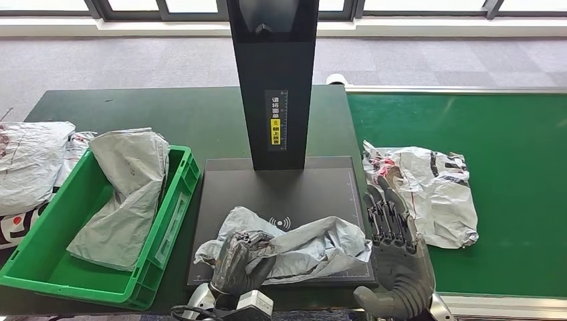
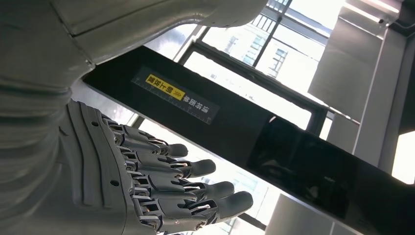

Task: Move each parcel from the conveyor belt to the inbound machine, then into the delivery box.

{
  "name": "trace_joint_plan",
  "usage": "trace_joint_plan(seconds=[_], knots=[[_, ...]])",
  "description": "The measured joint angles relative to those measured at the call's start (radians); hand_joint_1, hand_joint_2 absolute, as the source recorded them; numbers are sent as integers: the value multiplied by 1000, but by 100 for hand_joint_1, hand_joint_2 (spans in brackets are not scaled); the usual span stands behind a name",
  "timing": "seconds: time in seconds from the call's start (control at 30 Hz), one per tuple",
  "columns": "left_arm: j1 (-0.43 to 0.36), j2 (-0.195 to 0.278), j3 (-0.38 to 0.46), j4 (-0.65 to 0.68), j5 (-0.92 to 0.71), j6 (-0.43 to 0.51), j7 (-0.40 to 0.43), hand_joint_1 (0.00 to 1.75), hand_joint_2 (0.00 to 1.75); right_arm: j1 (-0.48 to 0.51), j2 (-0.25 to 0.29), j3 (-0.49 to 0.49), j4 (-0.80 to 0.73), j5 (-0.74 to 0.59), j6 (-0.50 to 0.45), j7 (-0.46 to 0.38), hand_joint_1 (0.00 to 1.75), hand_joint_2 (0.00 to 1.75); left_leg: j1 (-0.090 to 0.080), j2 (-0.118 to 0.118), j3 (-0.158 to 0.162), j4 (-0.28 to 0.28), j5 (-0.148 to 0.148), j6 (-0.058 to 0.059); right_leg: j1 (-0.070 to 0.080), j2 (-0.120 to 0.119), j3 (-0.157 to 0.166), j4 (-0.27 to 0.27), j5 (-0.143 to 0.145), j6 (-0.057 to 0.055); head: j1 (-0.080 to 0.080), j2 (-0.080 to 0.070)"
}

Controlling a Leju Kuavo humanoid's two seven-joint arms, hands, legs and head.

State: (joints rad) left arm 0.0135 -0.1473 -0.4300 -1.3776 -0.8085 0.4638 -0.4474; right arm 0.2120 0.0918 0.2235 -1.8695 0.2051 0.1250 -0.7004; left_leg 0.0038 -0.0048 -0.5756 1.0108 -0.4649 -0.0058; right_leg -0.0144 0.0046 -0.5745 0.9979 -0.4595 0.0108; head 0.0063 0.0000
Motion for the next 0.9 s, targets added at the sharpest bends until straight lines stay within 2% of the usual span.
trace_joint_plan(seconds=[0.07, 0.13, 0.23, 0.3, 0.67, 0.9], knots=[[18, 0, 35, -66, 58, 94, -48, 175, 175, 6, 4, -4, -8, 6, -8, 0, 0, 175, 0, 0, 0, 0, 0, 0, 0, 0, 0, 0, 0, 0, 0, 0], [37, 9, 117, -191, 168, 176, -101, 175, 175, 16, 8, -10, -16, 8, -23, 0, 0, 175, 1, 0, -1, 0, 0, 0, 1, 0, -1, 1, 0, 0, 0, 0], [45, 38, 277, -359, 298, 203, -121, 175, 175, 22, 9, -14, -20, 3, -40, 0, 0, 175, 1, 0, 1, 0, -1, -2, 1, 0, -1, 2, -1, -2, 0, 0], [51, 52, 345, -421, 346, 213, -138, 175, 175, 21, 9, -15, -21, 1, -47, 0, 0, 175, 2, -1, 1, 0, -1, -3, 2, 0, -1, 2, -2, -3, 0, 0], [32, 55, 511, -524, 558, 234, -204, 175, 175, 17, 9, -15, -29, 4, -91, 0, 0, 175, 2, -2, 1, 0, 0, -4, 2, -1, 0, 2, -2, -3, 0, 0], [-2, 55, 577, -533, 569, 234, -205, 175, 175, 16, 9, -15, -29, 5, -104, 0, 0, 175, 2, -2, 1, 0, 1, -4, 2, -1, 0, 2, -2, -3, 0, 0]])
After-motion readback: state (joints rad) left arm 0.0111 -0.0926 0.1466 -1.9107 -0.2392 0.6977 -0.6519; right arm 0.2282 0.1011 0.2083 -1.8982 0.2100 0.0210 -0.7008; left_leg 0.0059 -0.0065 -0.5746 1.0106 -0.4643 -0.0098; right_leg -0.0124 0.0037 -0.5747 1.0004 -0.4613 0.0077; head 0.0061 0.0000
